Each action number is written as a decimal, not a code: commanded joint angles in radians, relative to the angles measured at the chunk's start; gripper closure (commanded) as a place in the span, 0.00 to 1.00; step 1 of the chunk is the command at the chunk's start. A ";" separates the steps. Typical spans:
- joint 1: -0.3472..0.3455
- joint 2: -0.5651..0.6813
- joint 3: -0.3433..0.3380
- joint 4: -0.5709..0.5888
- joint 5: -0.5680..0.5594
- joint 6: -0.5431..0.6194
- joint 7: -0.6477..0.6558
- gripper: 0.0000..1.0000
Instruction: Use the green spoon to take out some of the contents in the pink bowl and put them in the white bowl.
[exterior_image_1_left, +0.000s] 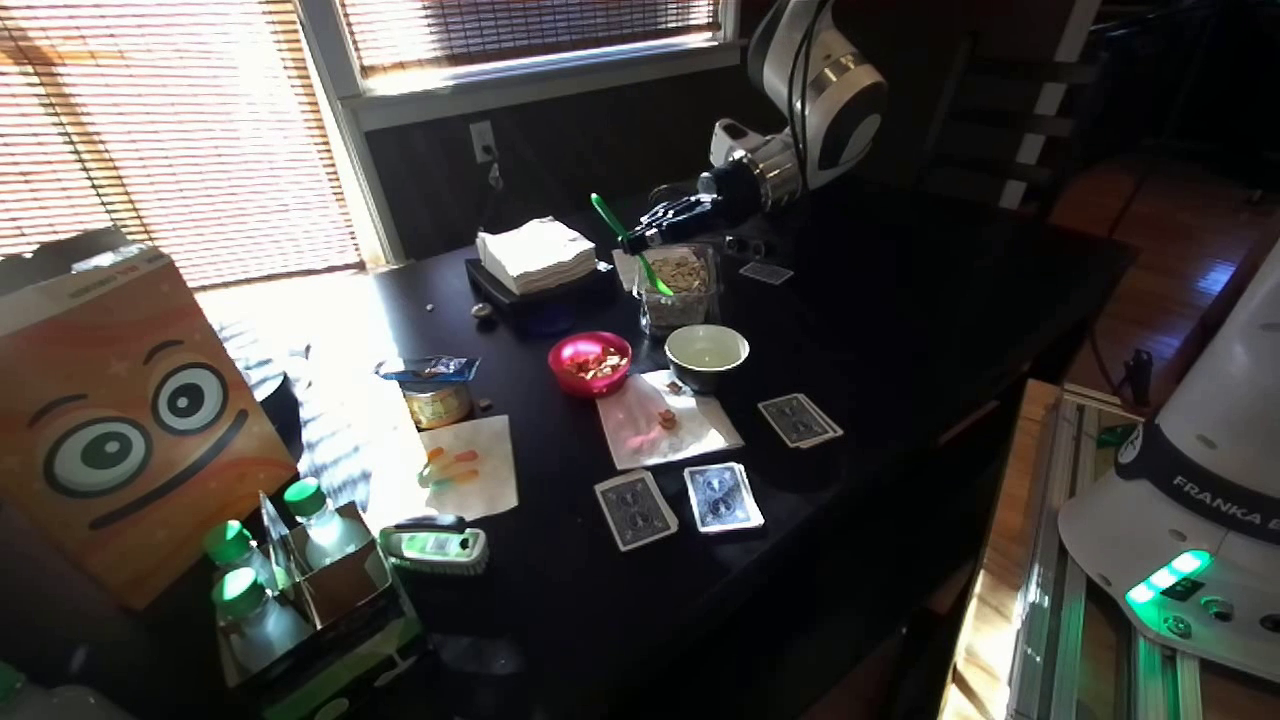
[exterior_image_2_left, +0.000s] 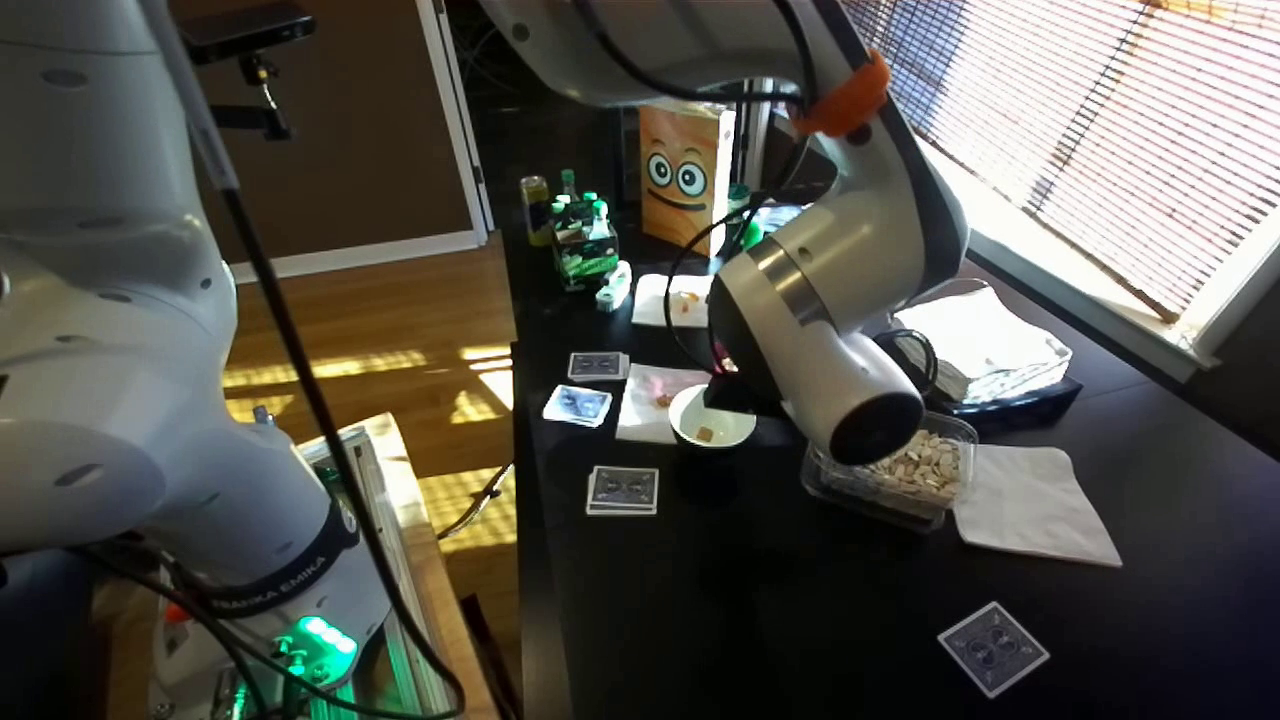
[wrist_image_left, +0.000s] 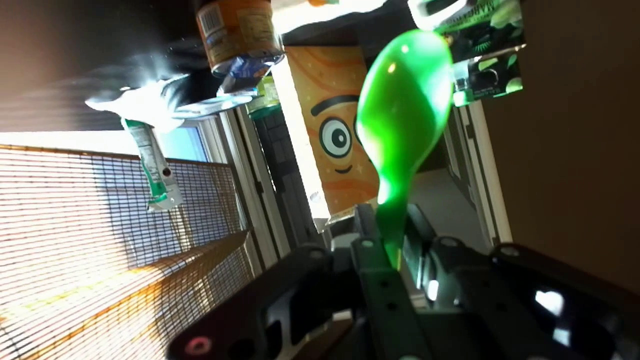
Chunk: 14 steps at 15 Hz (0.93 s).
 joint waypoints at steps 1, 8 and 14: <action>0.053 -0.050 0.024 0.009 -0.034 0.157 0.073 0.96; 0.132 -0.046 0.081 0.059 -0.096 0.524 0.241 0.96; 0.161 -0.008 0.125 0.104 -0.271 0.751 0.463 0.96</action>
